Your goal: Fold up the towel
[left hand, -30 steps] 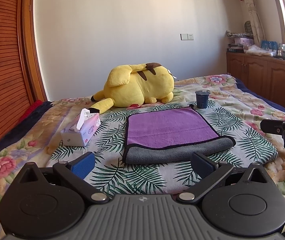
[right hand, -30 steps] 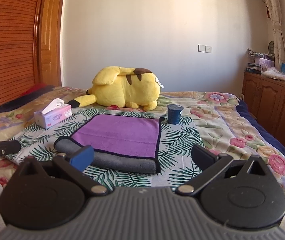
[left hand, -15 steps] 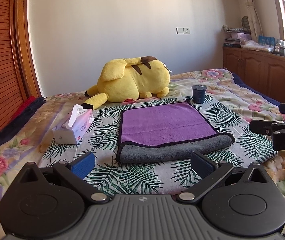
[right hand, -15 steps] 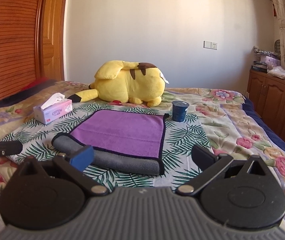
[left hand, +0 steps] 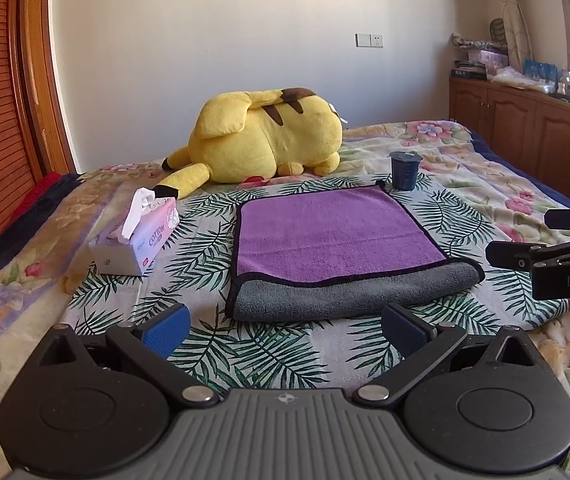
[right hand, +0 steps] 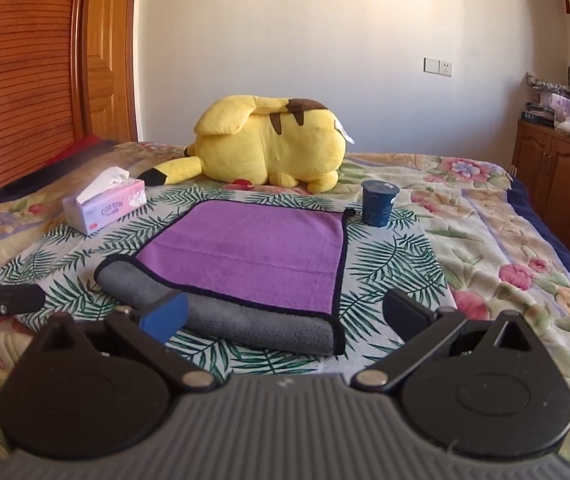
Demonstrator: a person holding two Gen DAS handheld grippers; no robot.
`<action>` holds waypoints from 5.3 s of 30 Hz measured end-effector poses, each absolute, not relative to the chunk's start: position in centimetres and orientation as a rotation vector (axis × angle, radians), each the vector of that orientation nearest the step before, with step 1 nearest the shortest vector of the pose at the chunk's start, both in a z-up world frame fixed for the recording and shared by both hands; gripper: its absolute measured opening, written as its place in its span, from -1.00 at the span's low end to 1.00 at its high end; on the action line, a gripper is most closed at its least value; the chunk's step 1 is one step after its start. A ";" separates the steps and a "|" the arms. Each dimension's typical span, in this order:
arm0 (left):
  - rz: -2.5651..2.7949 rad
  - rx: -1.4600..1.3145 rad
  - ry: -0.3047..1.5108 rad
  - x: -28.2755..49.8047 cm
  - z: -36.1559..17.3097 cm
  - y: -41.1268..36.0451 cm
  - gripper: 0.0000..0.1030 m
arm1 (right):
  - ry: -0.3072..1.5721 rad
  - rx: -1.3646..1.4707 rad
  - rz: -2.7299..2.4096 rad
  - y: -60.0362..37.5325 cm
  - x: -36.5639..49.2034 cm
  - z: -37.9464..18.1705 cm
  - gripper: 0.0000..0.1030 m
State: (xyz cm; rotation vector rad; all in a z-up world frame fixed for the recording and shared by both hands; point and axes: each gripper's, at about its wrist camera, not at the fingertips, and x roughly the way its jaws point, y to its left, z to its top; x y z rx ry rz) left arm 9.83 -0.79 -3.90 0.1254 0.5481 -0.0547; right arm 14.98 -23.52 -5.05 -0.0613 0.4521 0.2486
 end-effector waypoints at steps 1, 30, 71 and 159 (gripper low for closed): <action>-0.056 0.124 0.554 10.2 -4.0 -0.7 0.69 | 0.455 -0.061 0.252 -23.5 15.2 -5.1 1.00; -0.048 0.045 0.634 20.0 -7.2 3.1 0.16 | 0.612 -0.029 0.253 -24.8 24.0 -8.6 0.98; -0.137 0.002 0.736 24.0 -10.3 5.3 -0.91 | 0.831 0.055 0.359 -25.9 26.4 -11.2 0.10; -0.184 -0.041 0.611 27.0 -6.3 5.9 -1.00 | 0.596 -0.014 0.365 -26.0 29.2 -7.7 -0.92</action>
